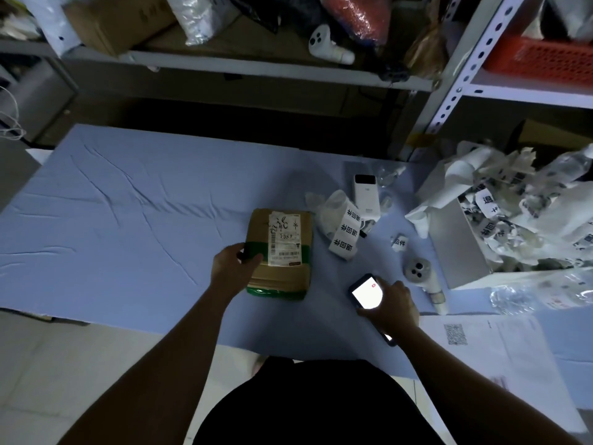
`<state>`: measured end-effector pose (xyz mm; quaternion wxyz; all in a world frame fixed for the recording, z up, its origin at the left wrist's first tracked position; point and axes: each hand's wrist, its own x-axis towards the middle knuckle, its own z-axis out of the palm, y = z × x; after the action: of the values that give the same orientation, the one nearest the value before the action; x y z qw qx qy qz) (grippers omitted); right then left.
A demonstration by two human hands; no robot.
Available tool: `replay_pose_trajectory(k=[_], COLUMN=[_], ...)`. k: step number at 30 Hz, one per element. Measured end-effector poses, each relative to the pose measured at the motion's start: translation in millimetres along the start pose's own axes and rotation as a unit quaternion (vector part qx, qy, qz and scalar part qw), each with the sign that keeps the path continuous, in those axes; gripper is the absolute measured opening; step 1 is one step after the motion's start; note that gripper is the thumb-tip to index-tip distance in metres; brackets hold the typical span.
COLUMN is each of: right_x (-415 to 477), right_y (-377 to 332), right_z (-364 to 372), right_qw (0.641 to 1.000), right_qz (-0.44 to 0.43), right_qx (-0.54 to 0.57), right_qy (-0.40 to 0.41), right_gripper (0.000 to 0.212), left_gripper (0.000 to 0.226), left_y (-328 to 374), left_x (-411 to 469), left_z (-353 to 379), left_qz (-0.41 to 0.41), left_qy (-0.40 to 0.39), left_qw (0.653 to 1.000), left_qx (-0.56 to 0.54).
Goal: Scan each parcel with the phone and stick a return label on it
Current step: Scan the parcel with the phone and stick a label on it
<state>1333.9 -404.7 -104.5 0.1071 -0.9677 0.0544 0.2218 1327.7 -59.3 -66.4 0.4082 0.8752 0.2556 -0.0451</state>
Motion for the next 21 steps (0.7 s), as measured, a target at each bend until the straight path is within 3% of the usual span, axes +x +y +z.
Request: replay_pose_trajectory(k=[6,9,12,14,15,18,21], right_x=[25.5,53.2,85.1,101.4,105.9,105.9,89.8], right_y=[-14.6,-42.1,-76.2,-90.6,-95.5,-105.2,-111.3], right_z=[-12.5,-27.2,-54.8,-69.2,-74.5,-84.7,-89.1], right_qw=[1.0,0.977,0.85,0.759,0.738,0.755,0.776], right_qz=[-0.014,-0.012,0.079,0.123,0.13,0.07,-0.05], right_qx=[-0.004,0.213,0.521,0.64,0.662,0.652,0.627], right_qy=[-0.001,0.026,0.008,-0.002,-0.002,-0.014,-0.055], right_gripper=[0.091,0.07,0.043,0.034,0.037,0.042,0.041], left_gripper=[0.051,0.048,0.04,0.04,0.039,0.033,0.039], left_y=[4.8,10.6,28.3,42.1,49.1,70.6,93.5], left_x=[3.4,6.5,11.8,14.8,15.3,15.7,14.7], left_z=[3.6,2.2,0.8,2.3,3.5,7.3,14.2], left_qz=[-0.006,0.003,0.017,0.031,0.041,0.06,0.005], left_qy=[-0.014,0.019,0.055,0.044,0.03,-0.022,-0.082], left_qw=[0.998,0.994,0.993,0.995,0.996,0.998,0.984], left_qx=[0.059,0.108,0.103,0.089,0.077,0.003,-0.159])
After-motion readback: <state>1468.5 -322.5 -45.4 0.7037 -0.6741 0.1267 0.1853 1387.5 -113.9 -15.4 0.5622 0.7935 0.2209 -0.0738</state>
